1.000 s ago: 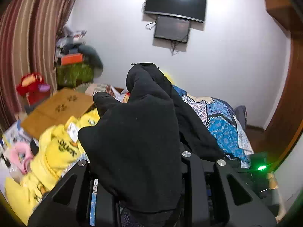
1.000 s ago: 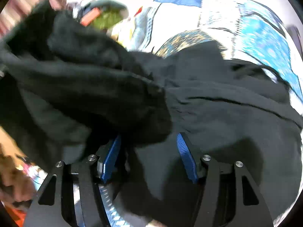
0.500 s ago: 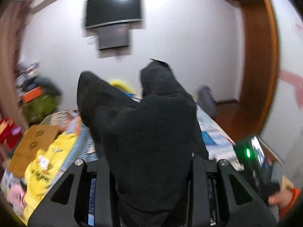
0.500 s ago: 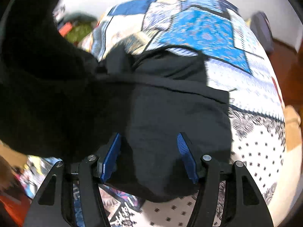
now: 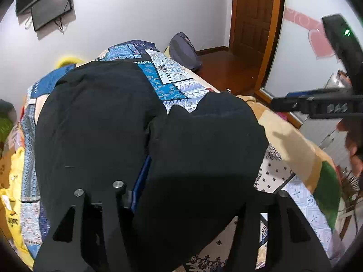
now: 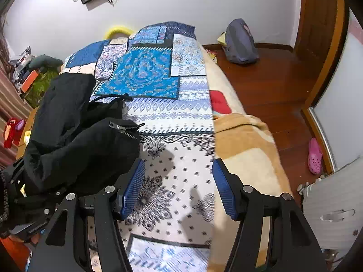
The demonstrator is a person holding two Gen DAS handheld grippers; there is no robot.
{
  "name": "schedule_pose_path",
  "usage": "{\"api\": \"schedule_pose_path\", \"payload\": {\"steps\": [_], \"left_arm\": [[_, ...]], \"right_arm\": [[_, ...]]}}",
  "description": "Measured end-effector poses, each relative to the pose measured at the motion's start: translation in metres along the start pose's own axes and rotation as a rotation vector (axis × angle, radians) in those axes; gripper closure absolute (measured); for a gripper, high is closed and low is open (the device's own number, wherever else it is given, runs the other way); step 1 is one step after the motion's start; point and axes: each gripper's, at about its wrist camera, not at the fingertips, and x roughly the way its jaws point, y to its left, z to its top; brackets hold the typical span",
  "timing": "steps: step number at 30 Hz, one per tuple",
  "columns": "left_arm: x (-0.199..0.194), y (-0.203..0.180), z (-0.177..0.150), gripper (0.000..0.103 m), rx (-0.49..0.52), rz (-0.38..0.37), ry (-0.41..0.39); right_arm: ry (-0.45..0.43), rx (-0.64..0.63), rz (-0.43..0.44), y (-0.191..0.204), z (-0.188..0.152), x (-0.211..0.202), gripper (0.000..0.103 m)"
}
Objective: Fold large clothes
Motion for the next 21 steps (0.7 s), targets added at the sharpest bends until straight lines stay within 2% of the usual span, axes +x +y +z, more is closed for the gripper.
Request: {"api": "schedule_pose_path", "payload": {"steps": [3, 7, 10, 12, 15, 17, 19, 21], "left_arm": [[-0.015, -0.002, -0.002, 0.034, -0.024, -0.01, 0.001], [-0.042, 0.004, -0.002, 0.032, -0.048, -0.014, -0.008], [-0.066, 0.023, -0.007, 0.026, -0.105, -0.023, -0.051], [-0.085, 0.041, -0.01, 0.018, -0.16, -0.035, -0.089], [-0.107, 0.065, -0.01, 0.018, -0.221, -0.008, -0.14], [-0.115, 0.085, -0.011, 0.017, -0.238, 0.041, -0.16], [-0.114, 0.103, -0.011, 0.015, -0.256, 0.091, -0.154], [-0.107, 0.122, -0.016, 0.015, -0.283, 0.11, -0.121]], "right_arm": [[-0.023, 0.0, 0.004, 0.002, 0.004, -0.01, 0.045], [-0.059, -0.002, 0.051, 0.016, 0.011, -0.023, 0.045], [-0.095, -0.026, 0.079, 0.033, 0.012, -0.034, 0.044], [-0.116, -0.045, 0.11, 0.048, 0.015, -0.039, 0.042], [-0.142, -0.078, 0.176, 0.073, 0.02, -0.045, 0.04], [-0.153, -0.104, 0.222, 0.091, 0.025, -0.046, 0.039], [-0.159, -0.132, 0.259, 0.107, 0.028, -0.044, 0.038], [-0.148, -0.155, 0.291, 0.121, 0.031, -0.037, 0.038]]}}
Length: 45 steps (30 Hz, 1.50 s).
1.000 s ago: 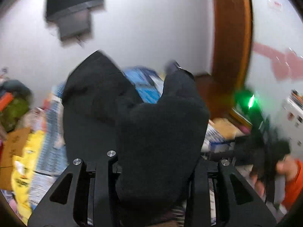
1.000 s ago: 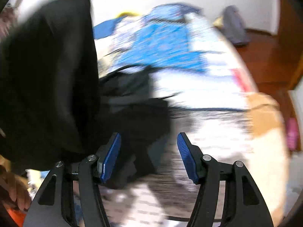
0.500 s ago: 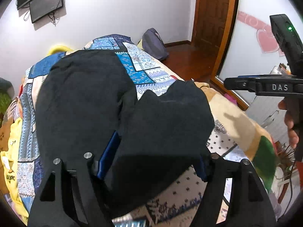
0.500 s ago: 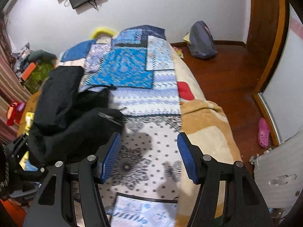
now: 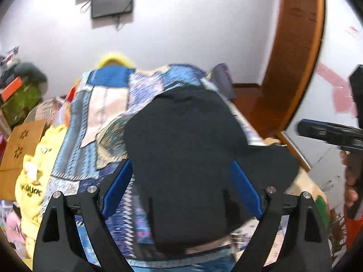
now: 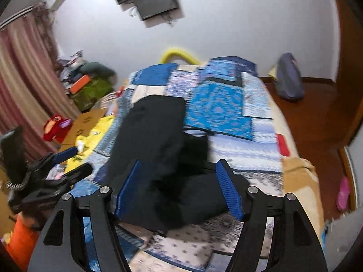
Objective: Fold large clothes
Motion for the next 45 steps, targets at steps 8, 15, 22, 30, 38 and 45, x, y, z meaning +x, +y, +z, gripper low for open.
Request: {"api": "schedule_pose_path", "payload": {"steps": [8, 15, 22, 30, 38, 45], "left_arm": [[0.053, 0.03, -0.04, 0.014, -0.084, 0.014, 0.157], [0.085, 0.02, -0.051, 0.013, -0.072, -0.078, 0.25], [0.103, 0.019, -0.061, 0.003, -0.101, -0.078, 0.263], [0.081, 0.009, -0.052, 0.005, -0.02, 0.006, 0.233], [0.047, 0.028, -0.059, 0.005, -0.062, 0.083, 0.155], [0.035, 0.045, -0.069, 0.001, -0.179, -0.067, 0.144]], "right_arm": [[0.175, 0.1, 0.029, -0.017, -0.016, 0.068, 0.038], [0.323, 0.1, -0.081, -0.056, -0.069, 0.111, 0.027], [0.303, 0.117, -0.081, -0.073, -0.088, 0.116, 0.015], [0.26, 0.007, -0.175, -0.048, -0.067, 0.088, 0.015], [0.122, 0.017, -0.178, -0.053, -0.066, 0.038, 0.013], [0.199, 0.195, -0.171, -0.09, -0.097, 0.047, 0.013]]}}
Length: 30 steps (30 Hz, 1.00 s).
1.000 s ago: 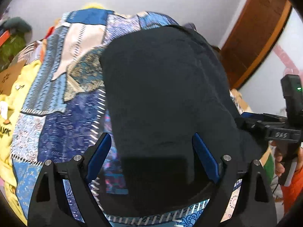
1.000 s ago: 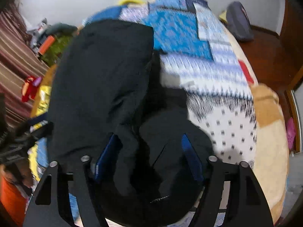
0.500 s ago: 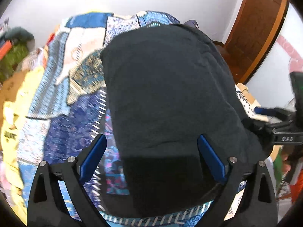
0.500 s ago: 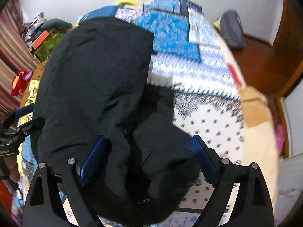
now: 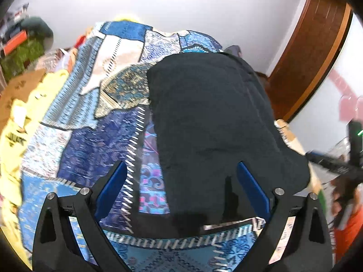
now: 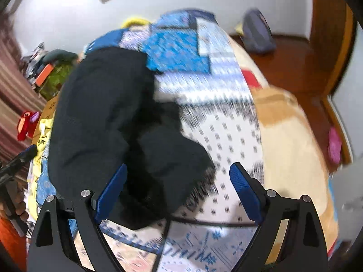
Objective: Fold large clothes
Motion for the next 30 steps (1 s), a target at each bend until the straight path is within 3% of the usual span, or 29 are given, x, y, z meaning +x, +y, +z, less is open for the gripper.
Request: {"api": "schedule_pose_path", "payload": {"steps": [8, 14, 20, 23, 25, 27, 30], "left_arm": [[0.054, 0.027, 0.006, 0.001, -0.238, -0.223, 0.149], [0.085, 0.023, 0.021, 0.0, -0.258, -0.319, 0.193], [0.103, 0.039, 0.021, 0.0, -0.317, -0.451, 0.202], [0.107, 0.044, 0.015, 0.0, -0.34, -0.499, 0.196], [0.106, 0.045, 0.016, 0.0, -0.342, -0.502, 0.201], [0.104, 0.044, 0.018, 0.0, -0.345, -0.501, 0.211], [0.099, 0.04, 0.027, 0.004, -0.333, -0.485, 0.197]], "right_arm": [[0.095, 0.101, 0.11, -0.019, -0.007, 0.032, 0.013], [0.165, 0.2, 0.253, -0.025, -0.002, 0.062, 0.013], [0.179, 0.221, 0.34, -0.023, 0.008, 0.082, 0.015], [0.184, 0.211, 0.369, -0.017, 0.013, 0.086, 0.022], [0.179, 0.196, 0.389, -0.013, 0.016, 0.087, 0.031], [0.178, 0.19, 0.426, -0.01, 0.02, 0.086, 0.05], [0.163, 0.18, 0.422, -0.006, 0.024, 0.081, 0.063]]}}
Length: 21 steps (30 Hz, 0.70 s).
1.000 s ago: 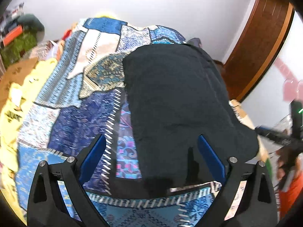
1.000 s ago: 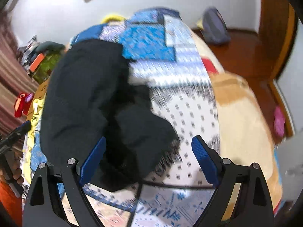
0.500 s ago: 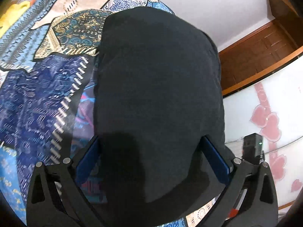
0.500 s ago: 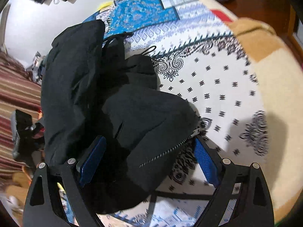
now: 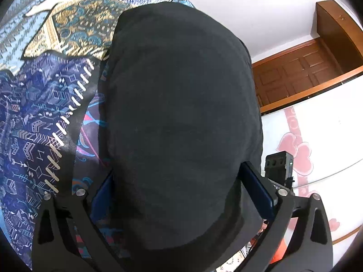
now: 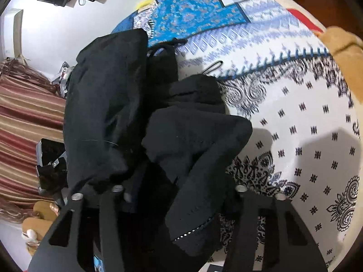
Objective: Fold large clothes
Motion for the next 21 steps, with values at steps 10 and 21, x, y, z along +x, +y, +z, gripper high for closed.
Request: {"api": "schedule_pose_path", "payload": {"steps": [10, 21], "left_arm": [[-0.05, -0.052, 0.02, 0.019, 0.126, -0.011, -0.092], [-0.159, -0.079, 0.063, 0.026, 0.3, 0.065, -0.283]], "right_arm": [[-0.039, -0.122, -0.033, 0.06, 0.011, -0.027, 0.084], [-0.093, -0.298, -0.003, 0.171, 0.046, 0.003, 0.089]]}}
